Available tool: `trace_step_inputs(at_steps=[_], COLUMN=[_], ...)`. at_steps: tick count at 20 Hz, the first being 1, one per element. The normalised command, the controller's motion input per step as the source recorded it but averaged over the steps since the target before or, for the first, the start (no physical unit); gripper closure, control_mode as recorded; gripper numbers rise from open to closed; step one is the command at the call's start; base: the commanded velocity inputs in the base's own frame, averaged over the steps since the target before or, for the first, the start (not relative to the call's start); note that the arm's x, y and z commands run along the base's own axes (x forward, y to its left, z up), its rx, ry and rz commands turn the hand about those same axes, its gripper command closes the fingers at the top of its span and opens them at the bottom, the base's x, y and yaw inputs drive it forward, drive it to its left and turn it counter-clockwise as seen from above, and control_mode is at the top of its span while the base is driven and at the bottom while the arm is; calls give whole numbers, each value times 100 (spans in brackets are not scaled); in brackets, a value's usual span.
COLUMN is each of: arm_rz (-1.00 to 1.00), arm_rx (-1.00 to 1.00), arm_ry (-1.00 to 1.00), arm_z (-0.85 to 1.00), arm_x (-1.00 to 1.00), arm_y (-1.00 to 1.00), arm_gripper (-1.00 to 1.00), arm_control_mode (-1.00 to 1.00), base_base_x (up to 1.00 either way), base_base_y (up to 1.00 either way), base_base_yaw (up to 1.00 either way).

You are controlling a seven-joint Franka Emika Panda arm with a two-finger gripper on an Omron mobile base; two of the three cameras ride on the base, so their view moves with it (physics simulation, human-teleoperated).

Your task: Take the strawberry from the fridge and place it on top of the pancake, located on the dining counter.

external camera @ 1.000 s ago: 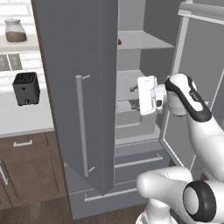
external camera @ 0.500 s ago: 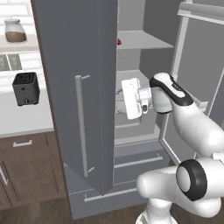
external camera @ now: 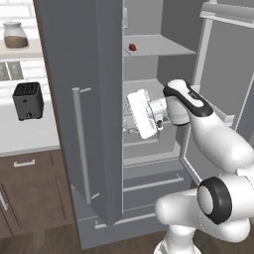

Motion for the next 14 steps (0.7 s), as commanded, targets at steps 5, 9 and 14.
trace_step_inputs(at_steps=[5, 9, 14], arm_rz=[11, 1, 0], arm_rx=[-1, 0, 0], arm_ry=[-12, -7, -4], arm_z=[-2, 0, 0], arm_x=[-50, -42, -29], arm_y=[98, 92, 72], arm_gripper=[-100, -100, -100], arm_control_mode=[-100, -100, -100], base_base_x=[0, 0, 0], base_base_y=[0, 0, 0], base_base_yaw=[0, 0, 0])
